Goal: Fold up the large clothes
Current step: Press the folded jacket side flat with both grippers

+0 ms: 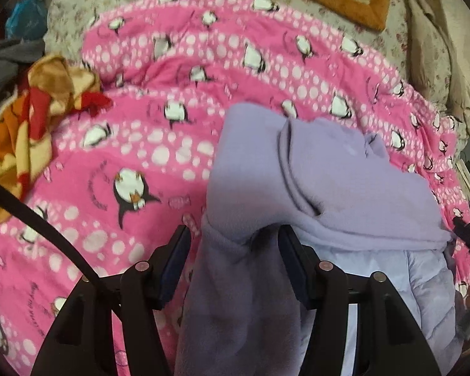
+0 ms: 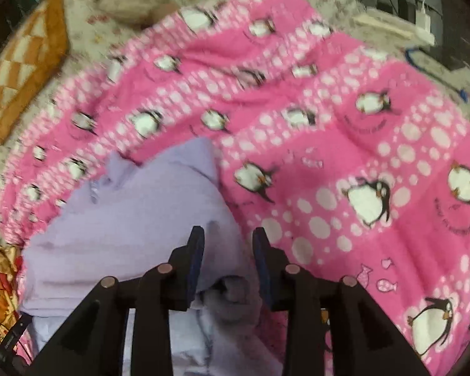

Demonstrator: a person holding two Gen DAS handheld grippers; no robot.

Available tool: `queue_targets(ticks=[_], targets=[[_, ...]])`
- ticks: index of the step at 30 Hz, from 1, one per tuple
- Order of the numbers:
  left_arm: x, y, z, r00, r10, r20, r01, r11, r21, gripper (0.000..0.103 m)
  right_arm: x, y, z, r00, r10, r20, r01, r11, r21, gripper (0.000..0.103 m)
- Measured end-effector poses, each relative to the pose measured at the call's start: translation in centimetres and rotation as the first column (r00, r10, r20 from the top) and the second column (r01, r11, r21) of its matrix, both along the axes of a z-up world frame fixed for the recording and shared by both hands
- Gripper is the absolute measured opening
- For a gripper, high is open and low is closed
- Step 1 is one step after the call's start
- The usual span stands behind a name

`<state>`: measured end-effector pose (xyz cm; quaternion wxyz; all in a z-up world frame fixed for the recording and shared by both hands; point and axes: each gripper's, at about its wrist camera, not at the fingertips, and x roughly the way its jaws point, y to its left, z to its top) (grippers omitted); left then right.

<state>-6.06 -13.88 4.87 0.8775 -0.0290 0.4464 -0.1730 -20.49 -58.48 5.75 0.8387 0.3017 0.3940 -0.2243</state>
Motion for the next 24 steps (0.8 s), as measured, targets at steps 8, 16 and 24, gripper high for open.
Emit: queue_targets(ticks=[8,16,24], targets=[[-0.3,-0.4,1.8,0.999,-0.008,0.050,0.010,0.999,-0.031,0.028,2.4,4.4,1.4,0.978,0.206,0.024,-0.204,0.976,-0.071,0.033],[1.1,-3.0,3.4,0.996,-0.050,0.067,0.054,0.997,-0.052,0.028,3.8,3.9,-1.1,0.976,0.209,-0.067,-0.213,0.975,-0.059,0.041],[4.6,-6.0,-0.5,0.996,-0.066,-0.059,0.066,0.998,0.013,0.028,4.2,4.3,-1.5,0.968,0.237,-0.083,-0.243,0.968,-0.068,0.049]])
